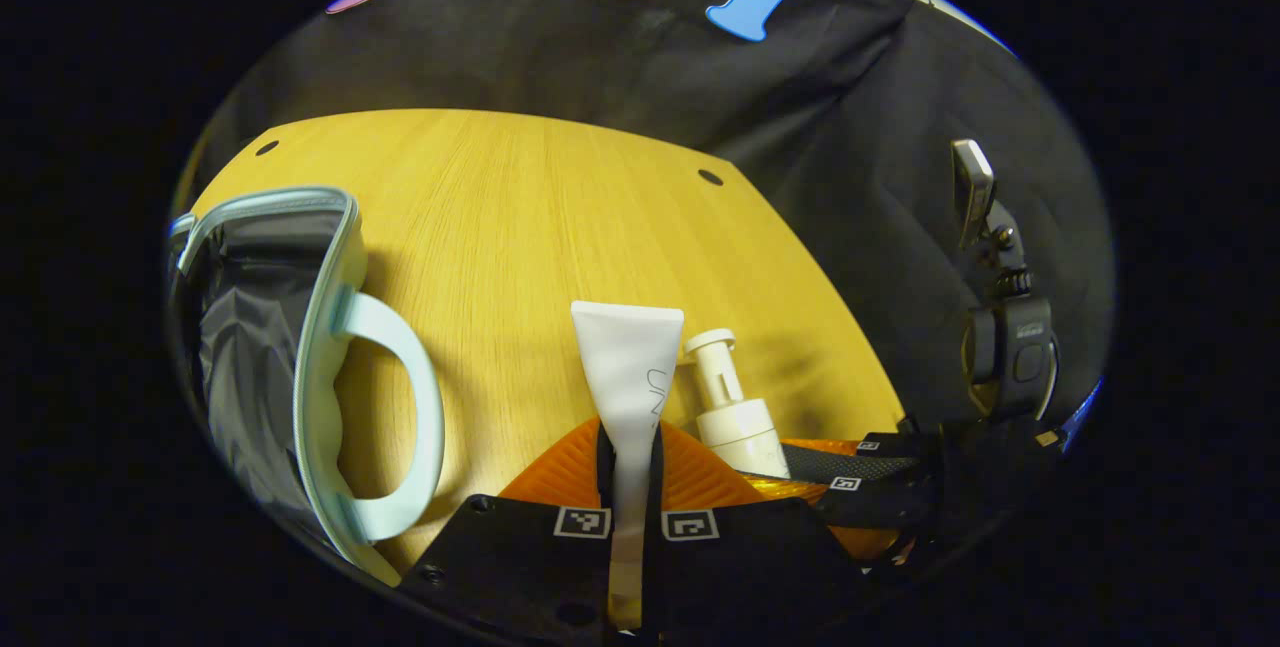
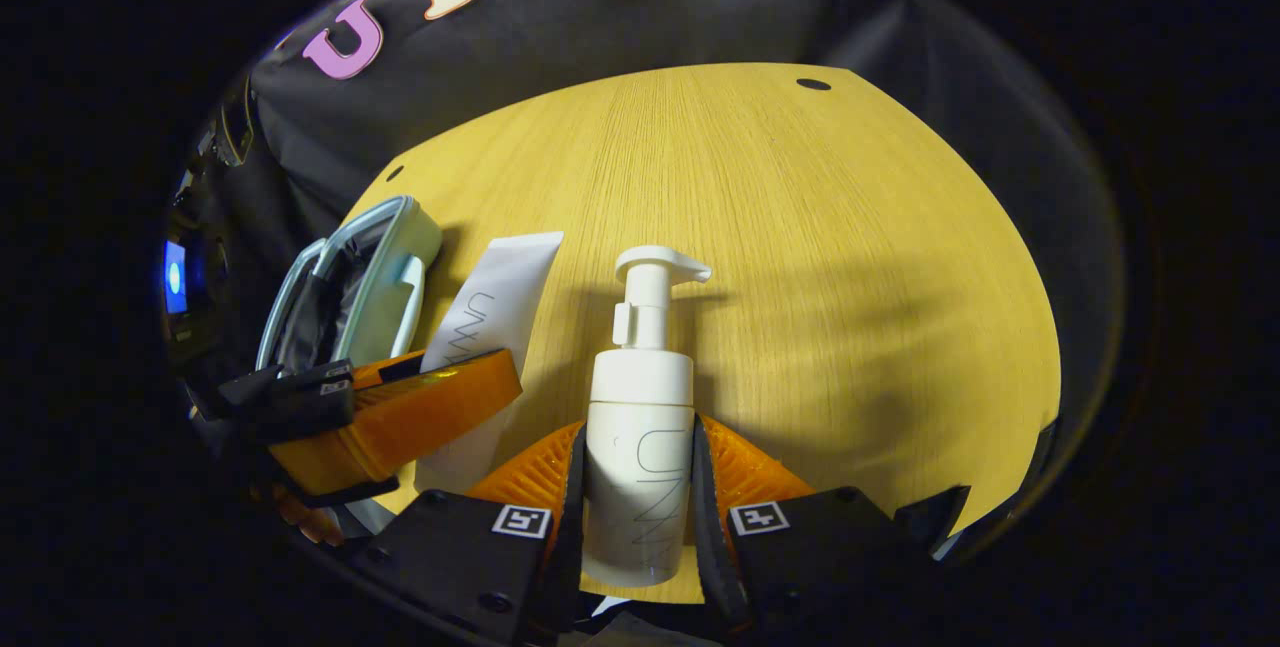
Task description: First open the suitcase, pack the skin care products into it, and then close the suitcase.
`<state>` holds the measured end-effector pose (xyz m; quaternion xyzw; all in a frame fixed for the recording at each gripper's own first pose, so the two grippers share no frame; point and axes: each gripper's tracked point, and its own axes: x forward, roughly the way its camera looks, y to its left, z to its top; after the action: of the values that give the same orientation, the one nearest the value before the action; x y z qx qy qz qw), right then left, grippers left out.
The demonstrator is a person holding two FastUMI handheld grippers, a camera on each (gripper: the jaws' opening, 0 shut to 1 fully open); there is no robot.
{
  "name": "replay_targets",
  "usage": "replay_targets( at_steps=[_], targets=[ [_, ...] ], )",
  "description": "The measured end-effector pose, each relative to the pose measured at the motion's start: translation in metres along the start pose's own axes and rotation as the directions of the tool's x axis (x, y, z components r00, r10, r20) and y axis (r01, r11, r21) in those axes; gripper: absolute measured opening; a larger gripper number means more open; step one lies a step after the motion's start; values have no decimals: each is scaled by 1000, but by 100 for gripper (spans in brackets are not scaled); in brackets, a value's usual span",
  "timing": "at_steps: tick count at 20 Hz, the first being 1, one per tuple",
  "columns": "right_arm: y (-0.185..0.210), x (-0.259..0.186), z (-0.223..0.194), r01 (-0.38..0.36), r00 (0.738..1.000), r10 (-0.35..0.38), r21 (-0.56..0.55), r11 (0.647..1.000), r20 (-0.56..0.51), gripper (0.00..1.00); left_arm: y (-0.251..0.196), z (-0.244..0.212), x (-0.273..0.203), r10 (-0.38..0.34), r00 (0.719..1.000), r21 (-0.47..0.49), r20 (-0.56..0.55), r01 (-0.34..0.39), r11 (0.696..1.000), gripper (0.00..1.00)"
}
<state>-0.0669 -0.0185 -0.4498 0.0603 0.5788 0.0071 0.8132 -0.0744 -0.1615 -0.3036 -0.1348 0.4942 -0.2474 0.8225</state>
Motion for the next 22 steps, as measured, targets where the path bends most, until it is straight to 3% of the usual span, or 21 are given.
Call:
replay_targets(
  at_steps=[5, 11, 17, 22],
  targets=[
    [22, -22, 35, -57, 996, 55, 24, 998, 77, 50, 26, 40, -28, 35, 997, -1, 71, -35, 999, 5],
    [58, -34, 55, -120, 987, 118, 14, 993, 114, 50, 88, 62, -68, 154, 982, -26, 110, -152, 988, 4],
    [92, -33, 56, -149, 983, 150, -21, 989, 108, 49, 185, 41, -94, 307, 950, -77, 62, -302, 950, 4],
    [118, -31, 57, -164, 981, 167, -42, 986, 99, 49, 242, 4, -97, 373, 927, -90, -26, -374, 923, 5]
  ],
)
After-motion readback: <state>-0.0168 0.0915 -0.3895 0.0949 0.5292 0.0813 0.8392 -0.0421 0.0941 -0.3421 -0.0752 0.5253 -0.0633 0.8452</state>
